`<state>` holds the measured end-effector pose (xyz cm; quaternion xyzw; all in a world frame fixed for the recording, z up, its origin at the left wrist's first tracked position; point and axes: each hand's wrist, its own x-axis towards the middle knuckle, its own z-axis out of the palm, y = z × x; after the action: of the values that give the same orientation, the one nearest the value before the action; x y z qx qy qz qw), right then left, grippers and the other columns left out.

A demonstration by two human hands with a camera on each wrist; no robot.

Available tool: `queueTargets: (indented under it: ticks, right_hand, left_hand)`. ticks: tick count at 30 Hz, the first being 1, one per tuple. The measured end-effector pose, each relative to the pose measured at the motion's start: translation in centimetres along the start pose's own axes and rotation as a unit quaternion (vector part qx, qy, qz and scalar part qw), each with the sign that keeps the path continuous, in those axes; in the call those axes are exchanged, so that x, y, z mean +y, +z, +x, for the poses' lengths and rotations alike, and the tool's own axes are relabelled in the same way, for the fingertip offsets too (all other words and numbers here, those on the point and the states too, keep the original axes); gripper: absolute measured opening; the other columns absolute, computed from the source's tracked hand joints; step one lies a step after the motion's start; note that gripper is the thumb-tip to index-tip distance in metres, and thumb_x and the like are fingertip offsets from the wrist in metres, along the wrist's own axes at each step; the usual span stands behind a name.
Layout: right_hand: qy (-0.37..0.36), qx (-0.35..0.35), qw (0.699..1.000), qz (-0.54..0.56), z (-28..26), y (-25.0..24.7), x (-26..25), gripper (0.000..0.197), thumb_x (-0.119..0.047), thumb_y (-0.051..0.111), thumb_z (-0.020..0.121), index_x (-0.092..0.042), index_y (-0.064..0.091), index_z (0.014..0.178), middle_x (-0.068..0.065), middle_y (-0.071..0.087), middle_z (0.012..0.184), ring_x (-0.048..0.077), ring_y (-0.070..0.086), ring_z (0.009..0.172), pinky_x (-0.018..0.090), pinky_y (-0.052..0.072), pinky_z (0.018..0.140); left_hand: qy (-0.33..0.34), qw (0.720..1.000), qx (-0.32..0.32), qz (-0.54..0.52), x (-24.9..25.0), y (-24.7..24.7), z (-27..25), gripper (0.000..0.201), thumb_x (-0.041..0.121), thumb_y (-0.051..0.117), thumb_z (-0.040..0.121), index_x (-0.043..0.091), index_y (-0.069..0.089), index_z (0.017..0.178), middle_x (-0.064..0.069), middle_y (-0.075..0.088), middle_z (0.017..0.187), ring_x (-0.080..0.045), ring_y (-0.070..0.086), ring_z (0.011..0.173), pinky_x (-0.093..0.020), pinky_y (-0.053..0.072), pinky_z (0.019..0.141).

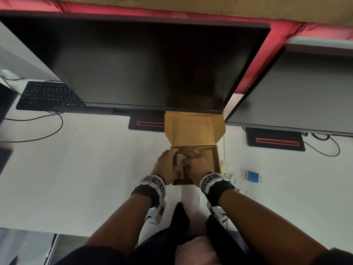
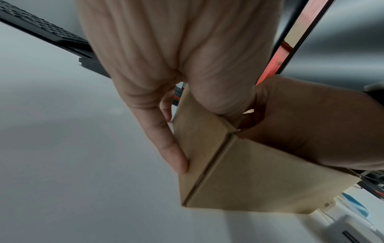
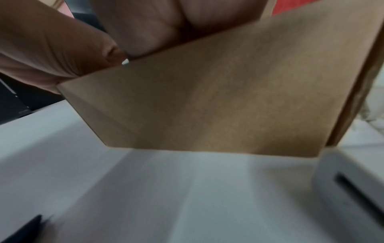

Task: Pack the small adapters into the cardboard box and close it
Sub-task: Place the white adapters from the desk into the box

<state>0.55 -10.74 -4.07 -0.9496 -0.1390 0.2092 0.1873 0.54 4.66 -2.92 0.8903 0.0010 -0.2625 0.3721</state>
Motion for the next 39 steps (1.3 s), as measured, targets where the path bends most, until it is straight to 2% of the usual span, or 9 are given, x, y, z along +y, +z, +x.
queueTargets:
  ticks: [5, 10, 15, 18, 21, 24, 28, 35, 39]
  right_hand:
    - [-0.019, -0.005, 1.000, 0.007, 0.1, -0.5, -0.1, 0.027, -0.012, 0.059, 0.093, -0.015, 0.072, 0.117, 0.002, 0.052, 0.145, 0.025, 0.056, 0.123, 0.028, 0.041, 0.106]
    - [-0.047, -0.025, 0.998, 0.041, 0.0, -0.7, -1.5, 0.028, -0.016, 0.071, 0.084, -0.011, 0.070, 0.112, 0.003, 0.057, 0.137, 0.025, 0.059, 0.111, 0.028, 0.047, 0.098]
    - [-0.040, -0.027, 0.997, 0.053, 0.0, -0.8, -1.5, 0.020, -0.013, 0.067, 0.087, -0.012, 0.069, 0.106, 0.004, 0.060, 0.130, 0.027, 0.060, 0.107, 0.027, 0.048, 0.090]
    - [-0.050, -0.027, 0.997, 0.059, 0.0, -1.1, -1.4, 0.023, -0.011, 0.063, 0.090, -0.012, 0.069, 0.112, 0.006, 0.058, 0.133, 0.029, 0.059, 0.112, 0.026, 0.047, 0.095]
    - [-0.063, -0.034, 0.997, 0.037, -0.3, -1.1, -0.6, 0.029, -0.011, 0.060, 0.093, -0.013, 0.068, 0.121, 0.003, 0.054, 0.141, 0.026, 0.055, 0.122, 0.018, 0.034, 0.098]
    - [-0.060, -0.046, 0.997, 0.019, -0.8, -0.5, 0.3, 0.033, -0.010, 0.064, 0.090, -0.018, 0.068, 0.122, 0.001, 0.048, 0.149, 0.028, 0.054, 0.125, 0.026, 0.040, 0.104]
    - [-0.055, -0.057, 0.997, -0.019, -0.8, 0.0, 0.0, 0.032, -0.023, 0.064, 0.090, -0.017, 0.067, 0.121, -0.003, 0.039, 0.156, 0.029, 0.059, 0.119, 0.039, 0.049, 0.099]
    - [-0.038, -0.029, 0.999, -0.012, -0.6, 0.2, 0.2, 0.043, -0.021, 0.061, 0.091, -0.017, 0.056, 0.134, 0.009, 0.068, 0.122, 0.033, 0.067, 0.102, 0.044, 0.055, 0.090]
    - [-0.054, -0.025, 0.998, -0.009, -0.8, -0.1, 0.5, 0.039, -0.027, 0.059, 0.092, -0.020, 0.058, 0.131, 0.008, 0.068, 0.121, 0.032, 0.067, 0.102, 0.042, 0.054, 0.089]
  left_hand:
    - [-0.007, 1.000, -0.002, -0.001, 0.2, -0.1, -0.3, 0.067, 0.018, 0.074, 0.076, 0.025, 0.041, 0.134, -0.005, 0.062, 0.119, -0.030, 0.063, 0.101, -0.044, 0.055, 0.086]
    - [-0.022, 1.000, -0.011, 0.005, 0.5, -0.3, -0.6, 0.068, 0.023, 0.071, 0.081, 0.027, 0.037, 0.140, -0.009, 0.066, 0.112, -0.034, 0.066, 0.098, -0.048, 0.055, 0.089]
    - [-0.022, 1.000, -0.014, 0.016, 1.0, -0.5, -0.8, 0.065, 0.025, 0.069, 0.080, 0.029, 0.036, 0.137, -0.001, 0.060, 0.097, -0.034, 0.066, 0.092, -0.048, 0.056, 0.086]
    - [-0.022, 0.999, -0.019, 0.018, 1.0, -0.7, -1.0, 0.067, 0.027, 0.069, 0.078, 0.031, 0.035, 0.136, -0.003, 0.064, 0.105, -0.032, 0.065, 0.094, -0.047, 0.056, 0.086]
    - [-0.010, 0.999, -0.024, 0.024, 1.2, -0.7, -0.9, 0.064, 0.026, 0.070, 0.079, 0.031, 0.040, 0.135, -0.004, 0.063, 0.115, -0.029, 0.063, 0.101, -0.047, 0.055, 0.089]
    - [0.000, 0.999, -0.020, 0.040, 1.1, -0.3, -0.8, 0.064, 0.028, 0.070, 0.077, 0.033, 0.043, 0.135, -0.004, 0.064, 0.116, -0.029, 0.064, 0.104, -0.047, 0.055, 0.092]
    - [-0.009, 0.999, -0.004, 0.041, 1.0, -0.1, -1.3, 0.067, 0.023, 0.071, 0.080, 0.029, 0.045, 0.141, -0.007, 0.068, 0.118, -0.030, 0.065, 0.107, -0.040, 0.053, 0.094]
    - [-0.030, 0.997, 0.008, 0.074, 1.4, 0.6, -0.9, 0.056, 0.019, 0.065, 0.086, 0.034, 0.054, 0.138, -0.014, 0.067, 0.118, -0.039, 0.068, 0.104, -0.035, 0.056, 0.087]
    - [-0.038, 0.995, 0.008, 0.087, 1.4, 0.9, -0.8, 0.047, 0.017, 0.065, 0.089, 0.026, 0.058, 0.134, -0.013, 0.069, 0.116, -0.036, 0.068, 0.104, -0.030, 0.052, 0.083]
